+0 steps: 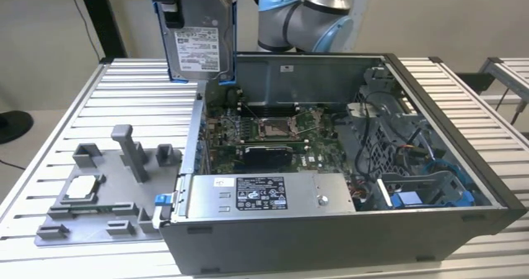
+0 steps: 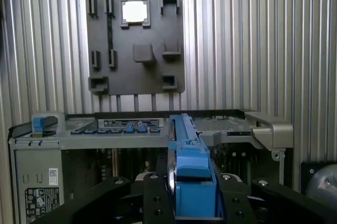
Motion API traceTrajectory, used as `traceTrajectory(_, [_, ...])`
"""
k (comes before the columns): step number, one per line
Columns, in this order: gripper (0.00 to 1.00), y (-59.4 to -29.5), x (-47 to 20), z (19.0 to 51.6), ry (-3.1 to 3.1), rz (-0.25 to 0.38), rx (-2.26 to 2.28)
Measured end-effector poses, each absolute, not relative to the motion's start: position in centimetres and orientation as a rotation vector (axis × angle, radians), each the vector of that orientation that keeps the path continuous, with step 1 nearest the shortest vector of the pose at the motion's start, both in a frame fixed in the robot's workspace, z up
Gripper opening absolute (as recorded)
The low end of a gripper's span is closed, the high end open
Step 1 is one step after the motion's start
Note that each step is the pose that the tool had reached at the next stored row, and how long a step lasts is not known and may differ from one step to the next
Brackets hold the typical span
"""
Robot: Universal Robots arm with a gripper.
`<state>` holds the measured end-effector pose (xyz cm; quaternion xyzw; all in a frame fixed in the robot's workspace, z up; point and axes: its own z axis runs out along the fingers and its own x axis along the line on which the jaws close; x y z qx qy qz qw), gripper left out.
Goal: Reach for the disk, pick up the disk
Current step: 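Pick up the disk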
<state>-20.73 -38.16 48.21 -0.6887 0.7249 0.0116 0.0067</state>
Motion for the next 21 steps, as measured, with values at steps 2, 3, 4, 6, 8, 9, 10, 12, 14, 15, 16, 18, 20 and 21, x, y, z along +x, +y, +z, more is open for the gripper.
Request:
traceTrajectory(2, [0.0, -38.2, -20.2, 48.2, 2.269, 0.036, -2.153])
traceTrajectory(3, [0.0, -38.2, -20.0, 48.2, 2.27, 0.036, -2.153])
traceTrajectory(4, [0.0, -38.2, -19.7, 48.2, 2.27, 0.037, -2.152])
traceTrajectory(6, [0.0, -38.2, -19.2, 48.2, 2.271, 0.037, -2.151])
traceTrajectory(8, [0.0, -38.2, -18.7, 48.2, 2.273, 0.037, -2.15])
traceTrajectory(9, [0.0, -38.2, -18.4, 48.2, 2.273, 0.037, -2.149])
traceTrajectory(10, [0.0, -38.2, -18.2, 48.2, 2.274, 0.037, -2.149])
traceTrajectory(12, [0.0, -38.2, -17.6, 48.2, 2.275, 0.037, -2.148])
traceTrajectory(14, [0.0, -38.2, -17.1, 48.2, 2.276, 0.037, -2.147])
traceTrajectory(15, [0.0, -38.2, -16.9, 48.2, 2.277, 0.037, -2.146])
traceTrajectory(16, [0.0, -38.2, -16.6, 48.2, 2.277, 0.037, -2.146])
traceTrajectory(18, [0.0, -38.2, -16.1, 48.2, 2.279, 0.037, -2.145])
traceTrajectory(20, [0.0, -38.2, -15.5, 48.2, 2.28, 0.037, -2.144])
traceTrajectory(21, [0.0, -38.2, -15.3, 48.2, 2.28, 0.037, -2.143])
